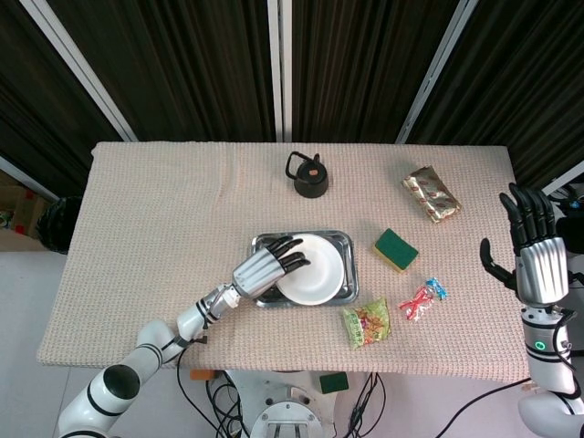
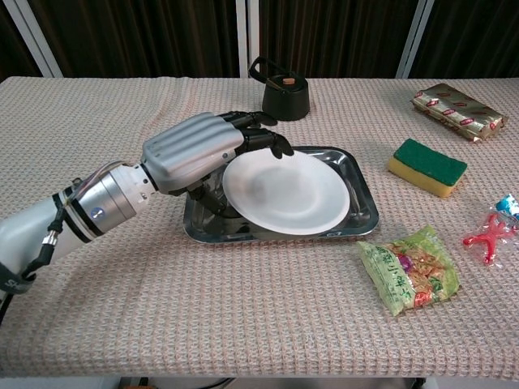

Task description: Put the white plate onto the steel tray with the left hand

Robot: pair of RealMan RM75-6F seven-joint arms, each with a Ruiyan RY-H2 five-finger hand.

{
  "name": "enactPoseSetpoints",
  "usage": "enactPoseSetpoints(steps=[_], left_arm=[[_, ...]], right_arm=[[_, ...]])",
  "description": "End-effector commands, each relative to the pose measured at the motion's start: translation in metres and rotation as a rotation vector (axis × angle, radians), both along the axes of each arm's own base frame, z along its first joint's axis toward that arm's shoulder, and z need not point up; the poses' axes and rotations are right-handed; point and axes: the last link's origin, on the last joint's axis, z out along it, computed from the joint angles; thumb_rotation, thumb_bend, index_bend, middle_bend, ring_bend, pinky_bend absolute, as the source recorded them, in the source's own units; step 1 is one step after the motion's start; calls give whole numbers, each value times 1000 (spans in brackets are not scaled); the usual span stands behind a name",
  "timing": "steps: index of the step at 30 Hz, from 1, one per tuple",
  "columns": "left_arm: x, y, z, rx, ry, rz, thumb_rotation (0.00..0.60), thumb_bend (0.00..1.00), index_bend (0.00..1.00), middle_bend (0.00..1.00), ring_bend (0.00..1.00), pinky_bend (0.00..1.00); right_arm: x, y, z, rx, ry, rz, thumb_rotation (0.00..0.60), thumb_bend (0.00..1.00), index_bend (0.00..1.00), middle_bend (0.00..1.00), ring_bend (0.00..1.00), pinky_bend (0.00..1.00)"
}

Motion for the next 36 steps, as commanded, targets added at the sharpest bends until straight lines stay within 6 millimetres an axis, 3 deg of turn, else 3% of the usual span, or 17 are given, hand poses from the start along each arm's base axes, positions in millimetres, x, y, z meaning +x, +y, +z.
enactPoseSetpoints(steps=[1,12,26,36], left_arm=[[0,1,1,5,-1,3,600,18,98,251,97,155],[-13,8,10,40,32,32,600,0,2,116,26,127],[-17,12,32,93,46,-16,600,0,0,31,0,105],[-13,12,35,218,186,-129,600,0,0,19,0,105]], right_arm=[[0,0,0,2,0,-1,600,501,0,0,0,0],[2,1,0,-1,2,7,600,501,0,0,0,0],[5,2,-2,2,3,12,600,501,0,0,0,0],[5,3,-1,1,2,12,600,503,0,0,0,0]])
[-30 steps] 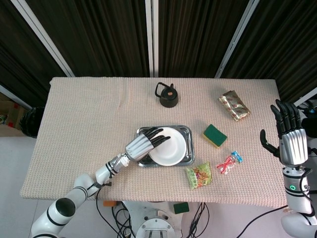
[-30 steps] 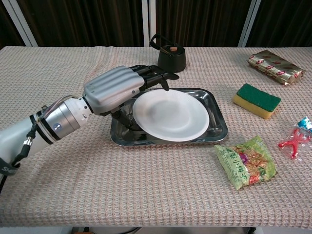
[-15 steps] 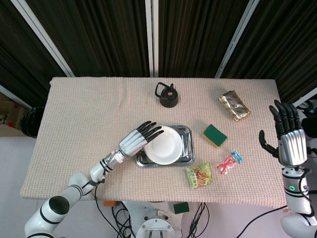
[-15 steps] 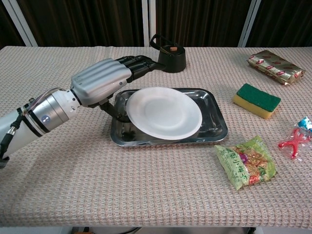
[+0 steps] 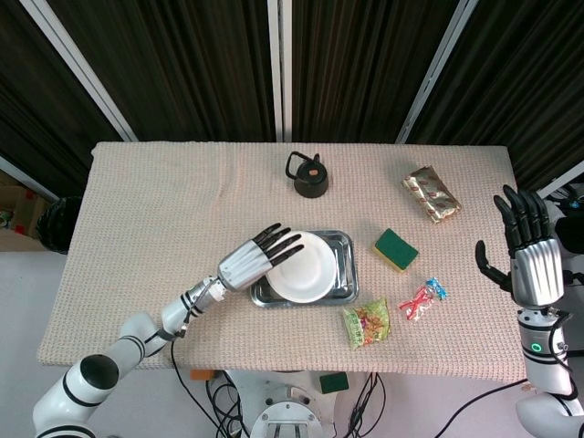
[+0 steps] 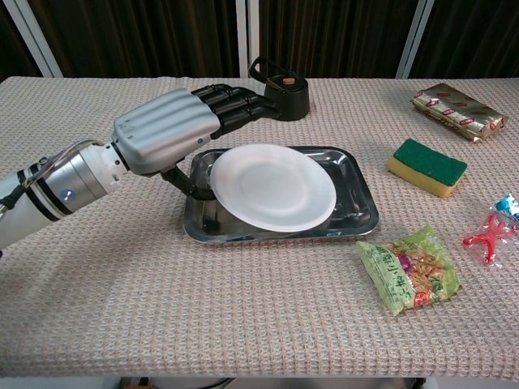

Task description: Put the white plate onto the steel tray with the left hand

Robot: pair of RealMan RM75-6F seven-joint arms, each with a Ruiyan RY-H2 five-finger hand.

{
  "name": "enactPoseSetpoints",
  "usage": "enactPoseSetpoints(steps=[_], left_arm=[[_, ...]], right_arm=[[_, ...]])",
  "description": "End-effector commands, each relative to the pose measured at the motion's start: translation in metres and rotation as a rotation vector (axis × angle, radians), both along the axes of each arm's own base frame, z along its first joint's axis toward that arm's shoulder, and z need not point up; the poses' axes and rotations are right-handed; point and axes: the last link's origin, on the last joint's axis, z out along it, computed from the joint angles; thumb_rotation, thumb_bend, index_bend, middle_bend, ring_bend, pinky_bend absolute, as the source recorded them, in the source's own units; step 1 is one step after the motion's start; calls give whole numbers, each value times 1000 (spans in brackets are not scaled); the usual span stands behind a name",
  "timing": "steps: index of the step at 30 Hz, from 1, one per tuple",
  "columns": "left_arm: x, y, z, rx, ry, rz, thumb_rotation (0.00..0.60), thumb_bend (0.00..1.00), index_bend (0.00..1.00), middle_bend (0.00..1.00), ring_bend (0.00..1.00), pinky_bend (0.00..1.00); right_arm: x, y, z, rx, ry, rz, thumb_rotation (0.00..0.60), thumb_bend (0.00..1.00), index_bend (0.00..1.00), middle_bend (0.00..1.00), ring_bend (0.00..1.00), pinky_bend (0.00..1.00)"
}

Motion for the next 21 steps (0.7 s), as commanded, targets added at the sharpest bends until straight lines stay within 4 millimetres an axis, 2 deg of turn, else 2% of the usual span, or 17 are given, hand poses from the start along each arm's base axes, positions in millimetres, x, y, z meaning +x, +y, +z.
enactPoseSetpoints(steps=[1,13,17,21], left_arm=[[1,2,5,75,68,-61,600,0,0,18,0,105],[-6,4,23,223,180,-120,600,0,0,17,0,105],[-7,3,32,261,157,-110,600,0,0,17,0,105],[-14,5,53,305,34,-7,600,0,0,18,0,106]], right_arm=[[0,0,1,-3,0,0,600,503,0,0,0,0],[0,0,0,0,-5,1,600,503,0,0,0,0],[1,0,0,-1,-7,4,600,504,0,0,0,0],[1,1,1,-2,-6,1,600,504,0,0,0,0]])
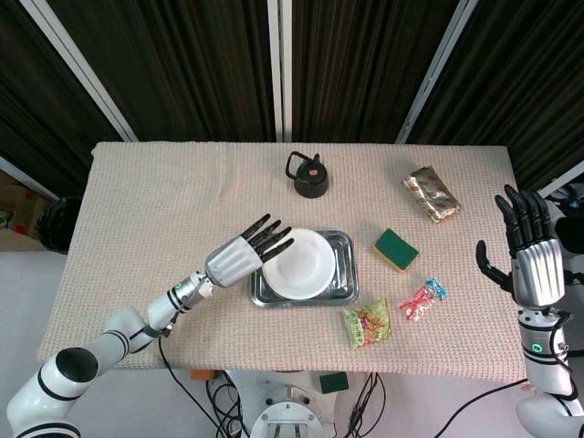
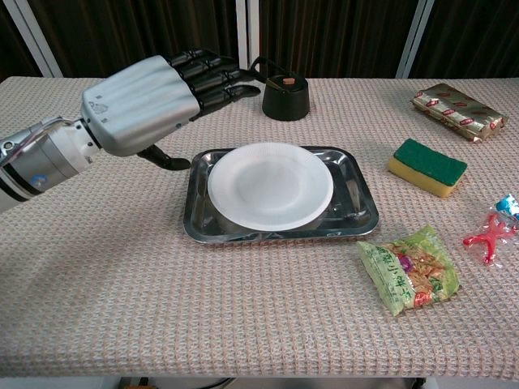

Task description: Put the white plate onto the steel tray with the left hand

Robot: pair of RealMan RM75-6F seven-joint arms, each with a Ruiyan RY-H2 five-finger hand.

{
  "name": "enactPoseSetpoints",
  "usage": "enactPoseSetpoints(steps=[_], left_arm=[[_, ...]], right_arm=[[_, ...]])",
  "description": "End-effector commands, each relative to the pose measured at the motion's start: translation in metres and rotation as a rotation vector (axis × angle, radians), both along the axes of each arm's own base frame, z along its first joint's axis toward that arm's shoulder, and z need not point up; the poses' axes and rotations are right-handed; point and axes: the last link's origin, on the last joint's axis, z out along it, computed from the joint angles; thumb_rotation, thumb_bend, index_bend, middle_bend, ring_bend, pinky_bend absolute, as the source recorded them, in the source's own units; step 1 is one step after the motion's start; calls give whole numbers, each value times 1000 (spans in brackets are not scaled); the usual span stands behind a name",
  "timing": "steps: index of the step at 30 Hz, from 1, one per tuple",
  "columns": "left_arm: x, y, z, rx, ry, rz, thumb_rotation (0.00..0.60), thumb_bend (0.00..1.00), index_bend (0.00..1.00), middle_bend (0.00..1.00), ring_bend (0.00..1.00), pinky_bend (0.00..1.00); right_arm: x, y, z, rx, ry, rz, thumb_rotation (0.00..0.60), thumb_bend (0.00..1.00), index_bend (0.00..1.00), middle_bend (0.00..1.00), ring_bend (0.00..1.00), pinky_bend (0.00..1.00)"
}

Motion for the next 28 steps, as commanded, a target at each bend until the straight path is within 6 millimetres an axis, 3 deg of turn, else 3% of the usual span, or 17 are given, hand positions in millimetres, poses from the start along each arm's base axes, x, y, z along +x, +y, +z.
enactPoseSetpoints(steps=[1,6,9,11,15,18,22,28], left_arm=[[-13,2,24,36,-155,110,600,0,0,18,0,106],[-56,0,65,2,-432,363,600,0,0,33,0,105],[-95,-11,95,-46,-584,520,599,0,0,45,0,106],[-122,-22,115,-38,-586,608,546,0,1,47,0,106],[-169,-50,146,31,-482,764,353,0,62,47,0,106],[-193,-74,162,60,-433,859,306,0,69,47,0,105],[-211,-101,174,101,-402,914,255,0,62,47,0,106],[-217,-122,179,104,-391,917,248,0,54,52,0,106]], right_arm=[[-1,1,0,0,-1,-5,600,504,0,0,0,0],[-7,2,-2,18,10,-29,600,503,0,0,0,0],[-19,6,-7,60,60,-101,600,491,0,0,0,0],[-31,11,-10,101,113,-182,600,479,0,0,0,0],[-59,27,-11,189,233,-379,600,476,0,0,0,0],[-79,39,-11,250,278,-524,600,475,0,0,0,0],[-98,51,-11,276,284,-625,600,474,0,0,0,0],[-106,55,-14,284,284,-636,600,474,0,0,0,0]])
